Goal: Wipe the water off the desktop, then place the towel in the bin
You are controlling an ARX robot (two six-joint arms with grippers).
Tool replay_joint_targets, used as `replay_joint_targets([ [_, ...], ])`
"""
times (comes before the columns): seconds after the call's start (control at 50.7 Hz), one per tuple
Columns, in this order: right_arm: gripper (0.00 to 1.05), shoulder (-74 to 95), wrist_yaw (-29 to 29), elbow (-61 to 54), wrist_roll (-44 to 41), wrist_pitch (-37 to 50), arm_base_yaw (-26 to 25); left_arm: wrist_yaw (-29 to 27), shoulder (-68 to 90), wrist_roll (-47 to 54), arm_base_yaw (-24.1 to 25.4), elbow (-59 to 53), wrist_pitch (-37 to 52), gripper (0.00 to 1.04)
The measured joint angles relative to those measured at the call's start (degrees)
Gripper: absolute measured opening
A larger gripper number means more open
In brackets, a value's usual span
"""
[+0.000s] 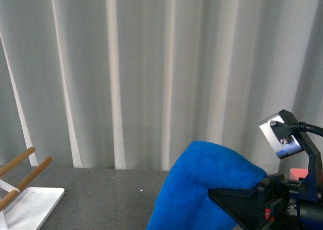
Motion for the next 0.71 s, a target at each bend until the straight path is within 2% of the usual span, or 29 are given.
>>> replay_joint_targets([
  [0.71, 0.04, -0.02, -0.04, -0.07, -1.40, -1.68, 0.24, 0.04, -15.10, 0.00, 0.00, 0.00, -14.86, 0.04],
])
